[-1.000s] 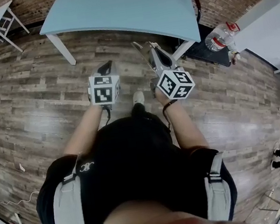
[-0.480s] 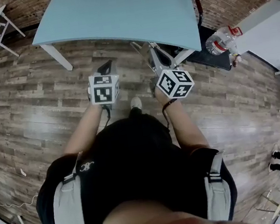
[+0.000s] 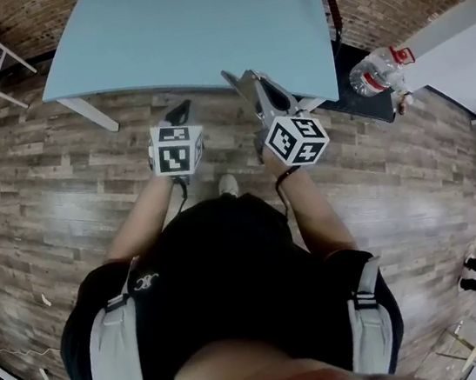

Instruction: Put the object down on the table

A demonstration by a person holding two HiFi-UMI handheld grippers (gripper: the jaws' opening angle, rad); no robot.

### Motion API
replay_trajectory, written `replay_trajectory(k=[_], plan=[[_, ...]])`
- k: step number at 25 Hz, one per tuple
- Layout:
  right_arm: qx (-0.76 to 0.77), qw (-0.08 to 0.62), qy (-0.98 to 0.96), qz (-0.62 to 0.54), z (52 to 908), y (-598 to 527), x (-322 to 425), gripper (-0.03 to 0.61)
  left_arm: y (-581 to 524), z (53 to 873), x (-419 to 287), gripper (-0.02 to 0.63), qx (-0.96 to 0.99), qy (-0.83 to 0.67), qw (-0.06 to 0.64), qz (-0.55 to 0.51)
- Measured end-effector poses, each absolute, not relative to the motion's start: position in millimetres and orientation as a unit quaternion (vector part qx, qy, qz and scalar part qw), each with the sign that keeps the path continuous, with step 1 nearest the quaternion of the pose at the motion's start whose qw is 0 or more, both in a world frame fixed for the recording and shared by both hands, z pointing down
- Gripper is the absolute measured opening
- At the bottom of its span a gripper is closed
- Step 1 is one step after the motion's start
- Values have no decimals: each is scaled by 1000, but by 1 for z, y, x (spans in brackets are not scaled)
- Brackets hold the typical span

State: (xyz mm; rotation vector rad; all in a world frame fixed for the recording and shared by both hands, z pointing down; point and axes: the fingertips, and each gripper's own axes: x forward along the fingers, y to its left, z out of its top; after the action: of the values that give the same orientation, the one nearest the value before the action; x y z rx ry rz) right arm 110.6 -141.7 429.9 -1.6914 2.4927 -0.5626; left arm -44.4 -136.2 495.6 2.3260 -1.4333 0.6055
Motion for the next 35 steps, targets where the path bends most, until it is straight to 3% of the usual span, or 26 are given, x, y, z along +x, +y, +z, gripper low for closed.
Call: replay_trajectory(k=[19,35], plan=[[-540,5,822,-180,445,-248,182,34,-230,499,29,-2,809,-520,183,205],[-531,-23,821,-209,492,-298,158,34,-272,523,7,-2,796,-520,200,237]])
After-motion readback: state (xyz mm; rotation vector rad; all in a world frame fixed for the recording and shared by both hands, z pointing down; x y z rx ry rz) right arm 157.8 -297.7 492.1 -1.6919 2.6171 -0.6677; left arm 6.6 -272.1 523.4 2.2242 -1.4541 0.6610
